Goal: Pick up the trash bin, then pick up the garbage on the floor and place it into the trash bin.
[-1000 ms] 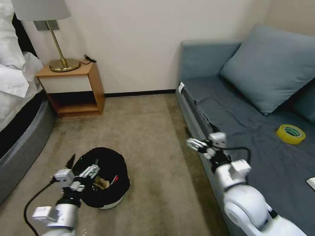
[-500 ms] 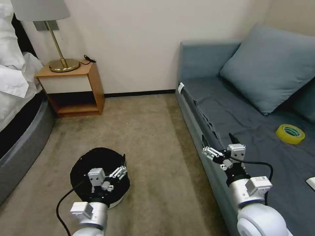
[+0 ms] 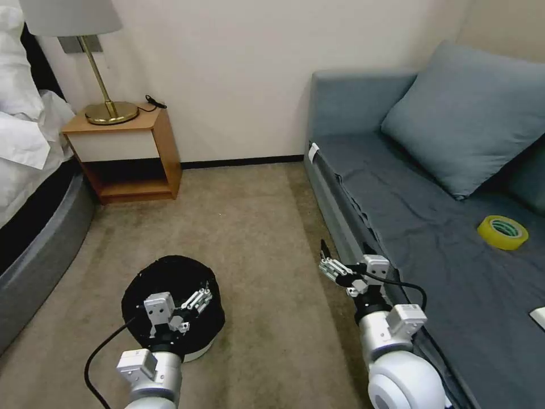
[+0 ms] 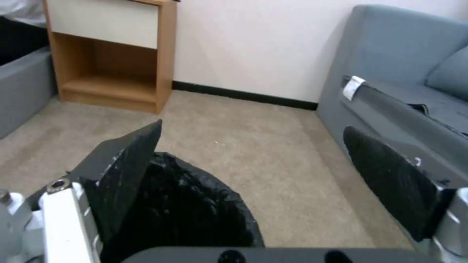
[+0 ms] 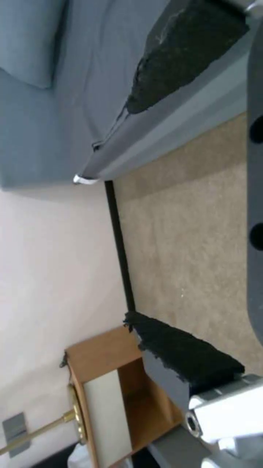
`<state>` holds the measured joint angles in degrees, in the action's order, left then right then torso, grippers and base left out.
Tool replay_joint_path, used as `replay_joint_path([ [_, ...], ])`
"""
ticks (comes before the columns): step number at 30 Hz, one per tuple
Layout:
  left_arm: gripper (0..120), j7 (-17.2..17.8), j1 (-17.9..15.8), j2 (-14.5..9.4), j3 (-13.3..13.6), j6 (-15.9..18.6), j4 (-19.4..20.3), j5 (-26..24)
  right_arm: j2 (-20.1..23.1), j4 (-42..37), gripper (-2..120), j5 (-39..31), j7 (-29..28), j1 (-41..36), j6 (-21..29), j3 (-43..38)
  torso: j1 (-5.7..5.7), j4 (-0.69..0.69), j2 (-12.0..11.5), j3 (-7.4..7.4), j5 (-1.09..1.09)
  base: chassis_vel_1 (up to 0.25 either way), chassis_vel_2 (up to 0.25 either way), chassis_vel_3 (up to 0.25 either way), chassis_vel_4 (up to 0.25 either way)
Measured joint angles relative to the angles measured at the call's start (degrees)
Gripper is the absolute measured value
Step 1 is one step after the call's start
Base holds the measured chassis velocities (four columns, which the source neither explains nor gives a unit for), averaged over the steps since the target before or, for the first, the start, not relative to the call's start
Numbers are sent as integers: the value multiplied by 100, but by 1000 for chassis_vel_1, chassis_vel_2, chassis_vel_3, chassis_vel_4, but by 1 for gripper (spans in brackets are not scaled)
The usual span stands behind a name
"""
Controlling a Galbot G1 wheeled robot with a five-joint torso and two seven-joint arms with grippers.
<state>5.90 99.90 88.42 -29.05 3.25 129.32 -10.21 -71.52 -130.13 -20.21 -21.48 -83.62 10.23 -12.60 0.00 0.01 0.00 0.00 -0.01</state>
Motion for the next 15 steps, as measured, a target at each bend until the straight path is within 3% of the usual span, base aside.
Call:
replay_joint_path([
  [9, 100, -9, -69, -14, -83, -34, -52, -23, 60, 61, 100, -125, -1, 140, -8, -15, 0, 0, 0, 0, 0, 0, 0, 0, 0],
  [15, 100, -33, -312, -33, -118, -37, -150, 10, 196, 132, 100, -242, -1, 263, -15, -56, 0, -1, 0, 0, 0, 0, 0, 0, 0],
])
